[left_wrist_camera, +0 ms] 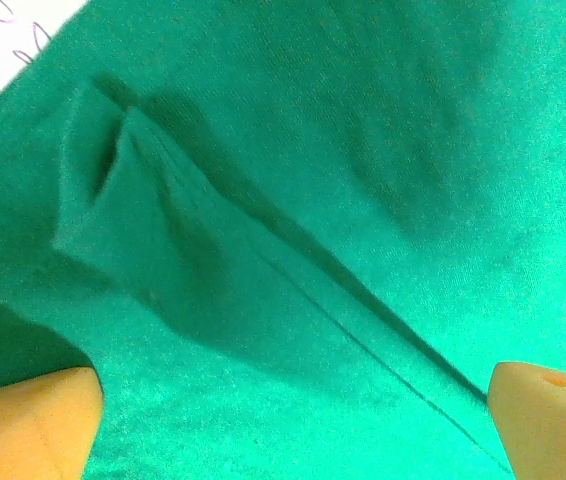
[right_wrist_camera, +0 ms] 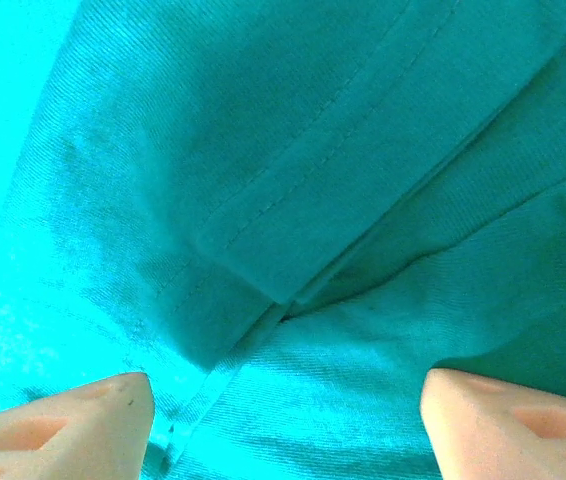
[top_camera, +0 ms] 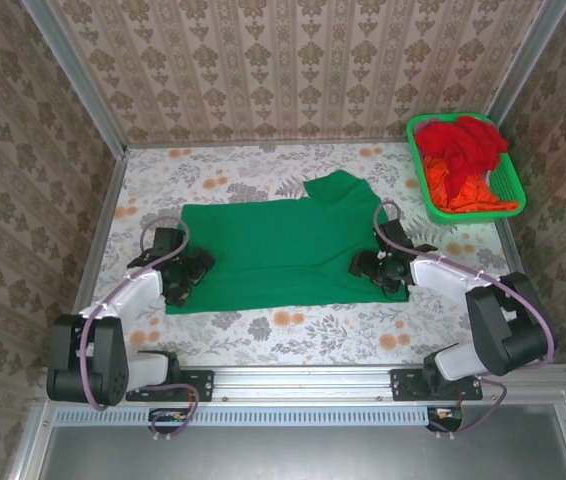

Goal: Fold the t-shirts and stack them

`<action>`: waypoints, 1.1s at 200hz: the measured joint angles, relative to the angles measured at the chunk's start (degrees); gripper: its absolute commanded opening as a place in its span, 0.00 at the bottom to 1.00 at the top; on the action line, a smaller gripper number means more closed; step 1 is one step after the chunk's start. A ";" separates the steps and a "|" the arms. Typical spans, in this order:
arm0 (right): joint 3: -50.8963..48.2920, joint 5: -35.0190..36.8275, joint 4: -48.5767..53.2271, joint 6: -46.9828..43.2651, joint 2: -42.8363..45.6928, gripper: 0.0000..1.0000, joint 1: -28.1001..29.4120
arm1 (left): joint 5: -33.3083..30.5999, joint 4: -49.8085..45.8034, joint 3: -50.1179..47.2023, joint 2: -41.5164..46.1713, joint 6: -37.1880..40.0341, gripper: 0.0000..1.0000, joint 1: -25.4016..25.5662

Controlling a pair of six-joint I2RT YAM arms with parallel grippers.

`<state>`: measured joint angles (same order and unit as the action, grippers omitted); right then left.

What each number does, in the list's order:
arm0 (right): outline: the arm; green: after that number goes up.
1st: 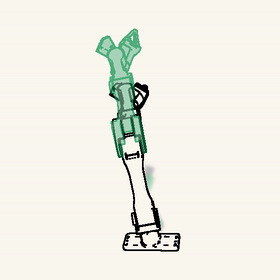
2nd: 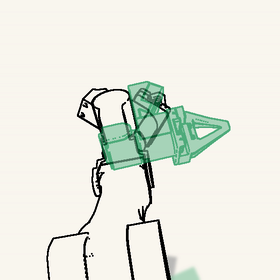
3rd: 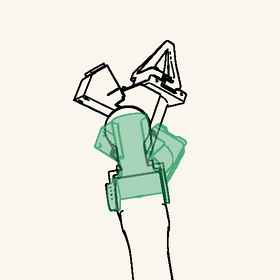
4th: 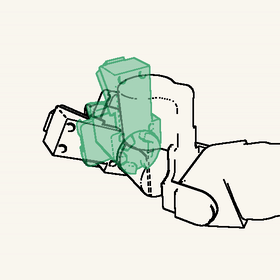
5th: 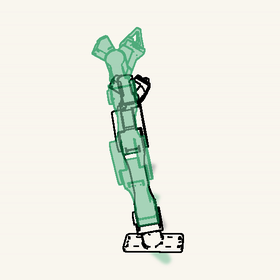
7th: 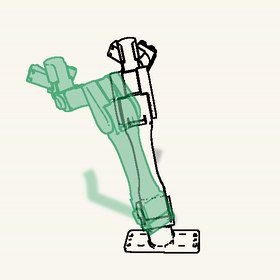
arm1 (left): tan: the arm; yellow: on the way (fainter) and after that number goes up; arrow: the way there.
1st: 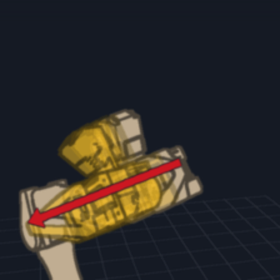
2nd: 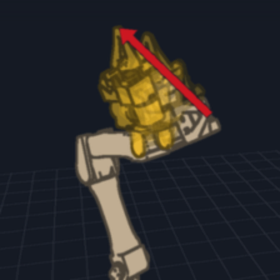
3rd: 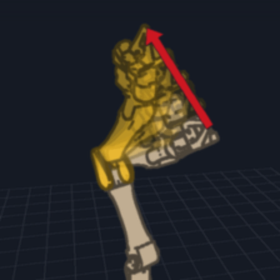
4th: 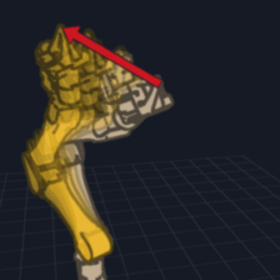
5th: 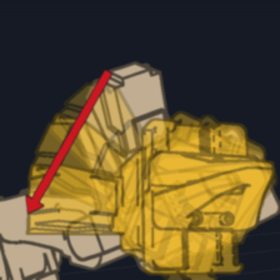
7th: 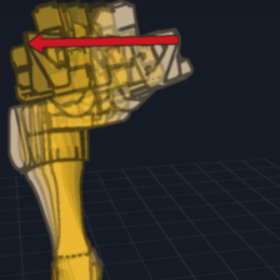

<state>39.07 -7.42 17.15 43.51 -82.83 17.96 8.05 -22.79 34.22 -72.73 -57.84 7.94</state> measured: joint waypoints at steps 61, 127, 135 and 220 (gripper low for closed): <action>0.98 -0.17 -0.02 0.04 -1.36 0.74 0.33 | 4.46 1.73 5.35 -7.72 -2.67 0.91 -3.13; 2.60 -0.17 0.42 0.02 -2.93 0.74 0.48 | 5.66 -3.74 10.43 -9.70 -3.26 0.90 -3.54; 2.78 -0.17 0.55 0.02 -3.06 0.74 0.48 | 5.64 -4.74 10.43 -9.70 -3.26 0.90 -3.54; 3.39 -0.17 1.11 -0.24 -3.56 0.74 0.59 | 3.72 -10.51 2.51 -1.33 -4.52 0.94 -2.93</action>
<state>42.46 -7.60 18.26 43.27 -86.39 18.55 11.77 -33.30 36.73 -74.06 -62.37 5.02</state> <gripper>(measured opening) 0.737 0.934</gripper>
